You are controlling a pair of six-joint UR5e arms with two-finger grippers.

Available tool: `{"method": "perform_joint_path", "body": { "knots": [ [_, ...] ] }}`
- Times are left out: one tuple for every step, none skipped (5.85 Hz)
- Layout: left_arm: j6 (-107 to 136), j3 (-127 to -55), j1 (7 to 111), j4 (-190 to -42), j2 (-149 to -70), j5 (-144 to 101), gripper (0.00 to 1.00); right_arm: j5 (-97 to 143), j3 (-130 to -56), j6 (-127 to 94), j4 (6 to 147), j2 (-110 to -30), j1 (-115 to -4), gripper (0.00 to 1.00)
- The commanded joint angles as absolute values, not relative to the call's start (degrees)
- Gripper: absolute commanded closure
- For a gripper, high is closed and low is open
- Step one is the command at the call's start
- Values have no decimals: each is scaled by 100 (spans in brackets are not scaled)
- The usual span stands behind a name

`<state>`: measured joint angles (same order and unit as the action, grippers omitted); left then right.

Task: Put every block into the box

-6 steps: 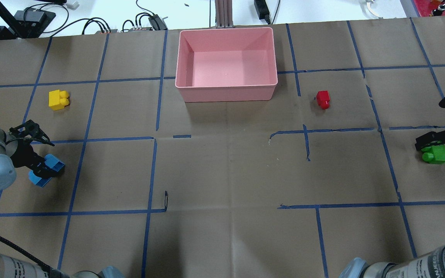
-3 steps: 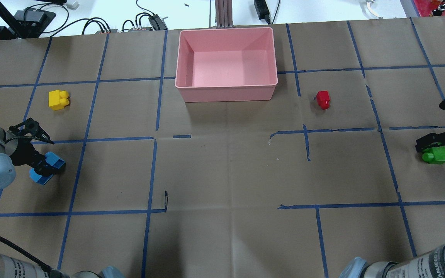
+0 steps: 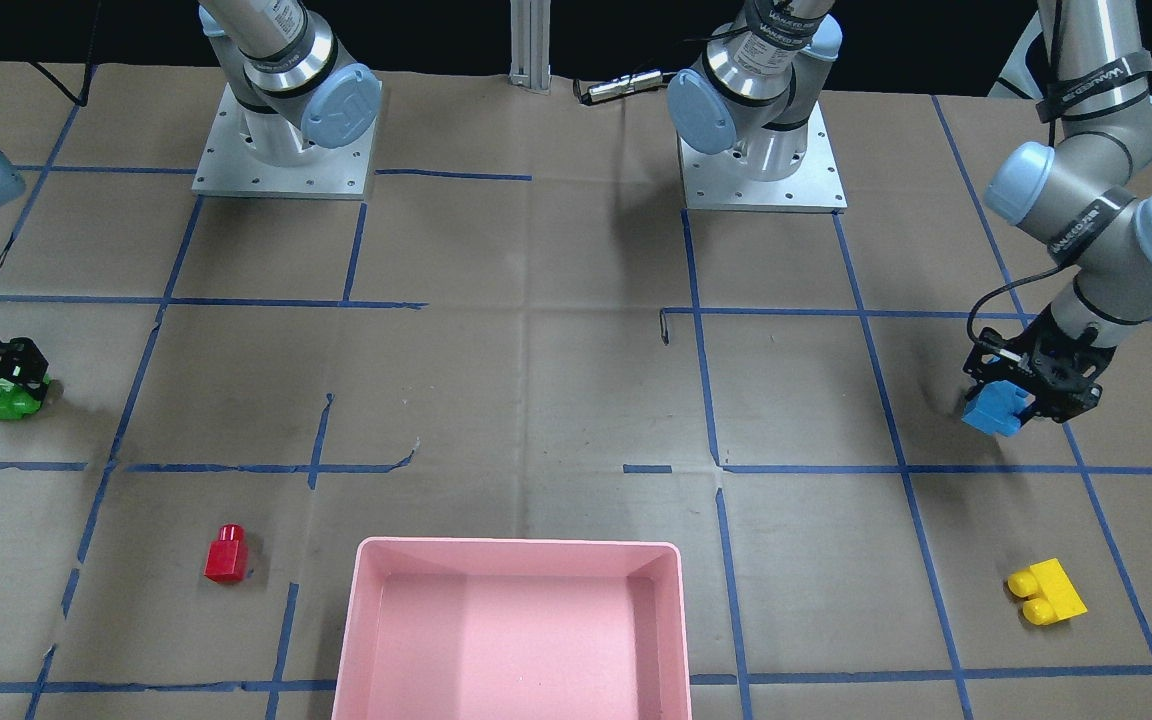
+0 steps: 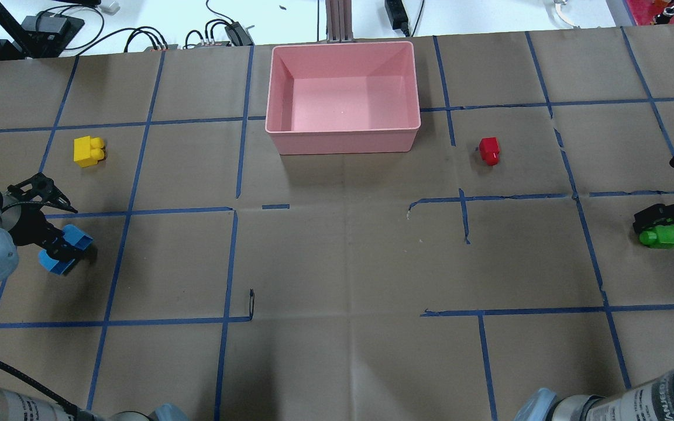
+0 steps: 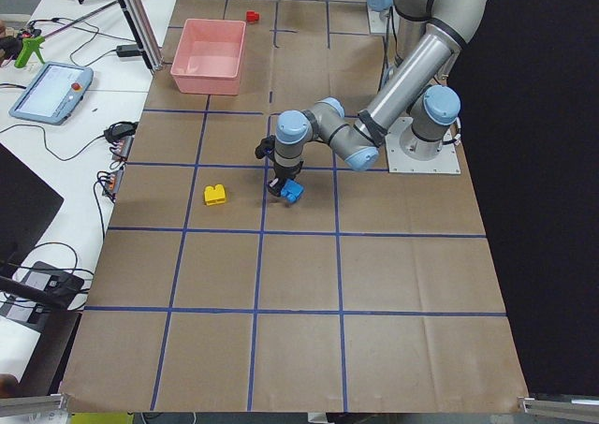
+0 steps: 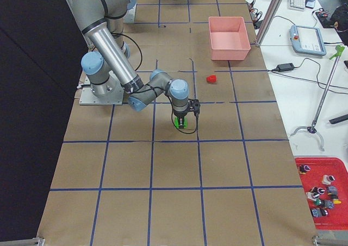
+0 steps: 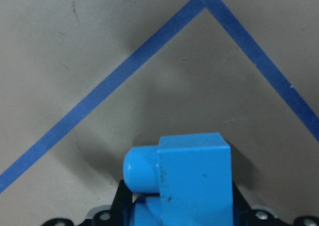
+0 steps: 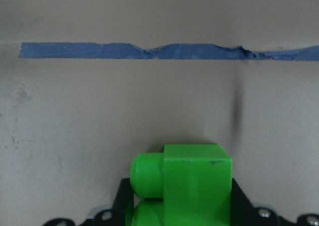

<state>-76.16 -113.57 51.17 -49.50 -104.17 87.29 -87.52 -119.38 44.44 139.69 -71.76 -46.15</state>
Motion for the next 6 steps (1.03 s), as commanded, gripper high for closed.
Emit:
{"method": "perform_joint_path", "body": {
  "knots": [
    [-6537,-9434,5665,-7439,-10248,8701,83,-8771,-11857,4412,13703,-7285,-4614,95],
    [-5756,-8604,6182,-8079,-10448,8675,83,-8763,-11648,4377,13415,-7669,-4658,95],
    [-4913,-8091,6805,-8103,-10807,8631,83,-8563,-11123,4229,12707,-7960,-4824,95],
    [-3643,-7616,7394,-8043,-11150,8352,83,-8369,-10457,4228,12274,-7954,-5408,95],
    [-2542,-6741,8018,-8051,-11728,8350,83,-8306,-9954,4262,12278,-7902,-6014,94],
    [-1479,-5810,8529,-8138,-12412,8350,83,-7305,-9532,4245,12348,-7719,-6525,93]
  ]
}}
